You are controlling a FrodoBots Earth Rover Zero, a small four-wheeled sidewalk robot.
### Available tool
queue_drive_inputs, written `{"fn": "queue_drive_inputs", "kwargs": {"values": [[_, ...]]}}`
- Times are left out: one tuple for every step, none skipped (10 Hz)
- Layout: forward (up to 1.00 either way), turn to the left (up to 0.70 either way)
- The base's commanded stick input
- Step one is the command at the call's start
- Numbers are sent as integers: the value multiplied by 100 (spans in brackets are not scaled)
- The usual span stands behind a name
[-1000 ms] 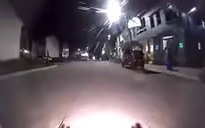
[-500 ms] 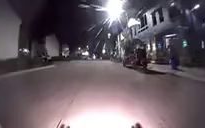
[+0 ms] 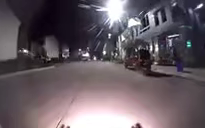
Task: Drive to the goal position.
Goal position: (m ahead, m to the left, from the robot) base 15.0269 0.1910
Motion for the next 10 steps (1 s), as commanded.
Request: {"fn": "queue_drive_inputs", "kwargs": {"values": [[70,0],[70,0],[70,0],[70,0],[70,0],[70,0],[70,0],[70,0],[70,0],[70,0]]}}
